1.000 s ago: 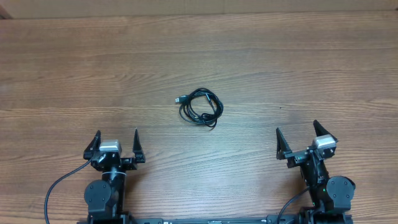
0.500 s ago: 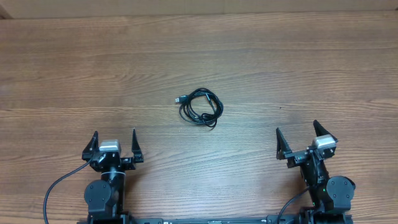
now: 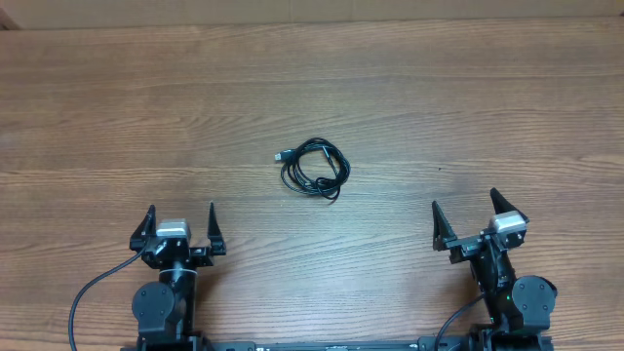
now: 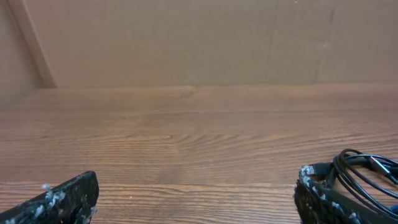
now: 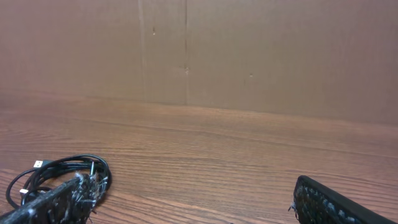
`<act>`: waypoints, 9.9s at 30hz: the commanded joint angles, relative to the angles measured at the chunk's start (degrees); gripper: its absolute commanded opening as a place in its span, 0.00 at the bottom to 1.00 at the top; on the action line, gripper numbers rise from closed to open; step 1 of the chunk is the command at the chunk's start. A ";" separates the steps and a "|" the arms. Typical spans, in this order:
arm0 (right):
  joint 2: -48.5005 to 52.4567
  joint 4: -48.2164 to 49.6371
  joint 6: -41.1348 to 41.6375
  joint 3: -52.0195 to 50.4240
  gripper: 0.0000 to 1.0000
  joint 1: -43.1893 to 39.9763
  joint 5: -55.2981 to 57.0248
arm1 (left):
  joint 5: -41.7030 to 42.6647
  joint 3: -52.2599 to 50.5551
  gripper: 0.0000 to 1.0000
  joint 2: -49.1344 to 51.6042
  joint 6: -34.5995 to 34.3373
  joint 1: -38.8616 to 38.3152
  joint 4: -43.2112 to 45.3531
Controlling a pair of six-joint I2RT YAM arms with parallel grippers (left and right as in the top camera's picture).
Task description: Untangle cables
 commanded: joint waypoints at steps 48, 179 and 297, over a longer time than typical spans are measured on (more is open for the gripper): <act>70.82 -57.86 4.70 77.02 1.00 6.73 -3.43 | -7.74 107.23 1.00 93.85 -21.73 -17.38 -69.77; 78.34 -36.63 -4.68 76.89 0.93 20.50 -19.76 | 27.19 155.51 0.04 110.92 -20.13 -21.33 -92.39; 121.44 -13.03 46.29 79.65 0.94 -38.64 10.86 | 18.99 153.70 0.21 90.20 -17.46 -5.38 -92.39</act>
